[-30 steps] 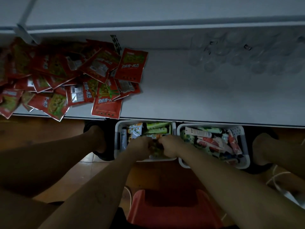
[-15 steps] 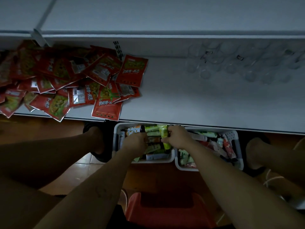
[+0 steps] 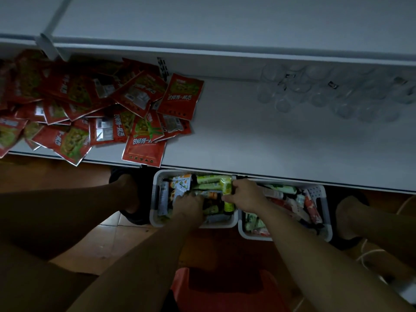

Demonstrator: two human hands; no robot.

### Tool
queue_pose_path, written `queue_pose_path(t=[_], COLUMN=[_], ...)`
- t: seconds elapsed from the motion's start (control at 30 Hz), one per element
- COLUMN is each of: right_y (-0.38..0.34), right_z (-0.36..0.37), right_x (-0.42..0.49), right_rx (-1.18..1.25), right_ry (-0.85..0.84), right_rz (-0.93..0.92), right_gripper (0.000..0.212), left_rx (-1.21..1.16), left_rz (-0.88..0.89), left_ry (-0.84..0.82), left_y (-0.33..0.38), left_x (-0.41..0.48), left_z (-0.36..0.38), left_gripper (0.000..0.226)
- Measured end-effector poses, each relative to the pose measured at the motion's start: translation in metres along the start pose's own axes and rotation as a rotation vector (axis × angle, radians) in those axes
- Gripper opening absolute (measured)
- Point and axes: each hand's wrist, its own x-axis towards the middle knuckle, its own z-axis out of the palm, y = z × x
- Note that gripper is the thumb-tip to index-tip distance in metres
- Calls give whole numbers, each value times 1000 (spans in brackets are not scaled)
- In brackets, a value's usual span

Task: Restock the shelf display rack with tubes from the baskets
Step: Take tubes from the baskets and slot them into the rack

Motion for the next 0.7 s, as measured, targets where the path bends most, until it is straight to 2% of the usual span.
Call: queue_pose_path(t=[0.1,0.17,0.33,0.4,0.5,0.6,0.7], right_y=[-3,-7,-23,-31,-44,-58,-70], right_z=[-7,-13,-33,-42,-54,-62,-65], right_x=[-4,-7,-21,-23,-27,-37,-47], right_rx=[20,45,210,339,645,862,793], right_ry=[2,-6,-58,-44,-71,-146,-95], right_rz=[12,21,24,17,-9,-69,-166], right_gripper=[25,28,31,27,20,27,29], left_rx=[19,27,-24,-95,-211,-497,-1060], left_rz=[7,43,262,319,312,221,148], left_ry=[-7,75,557,631,687,611,462], left_y=[-1,-4,-16,-19,-20,-15,3], left_x=[1,-2,-22,-32,-47,-57,-70], left_z=[-13,-27,-69,-84,-102,-109,-125], left_gripper=[44,36,14,16,31,27,20])
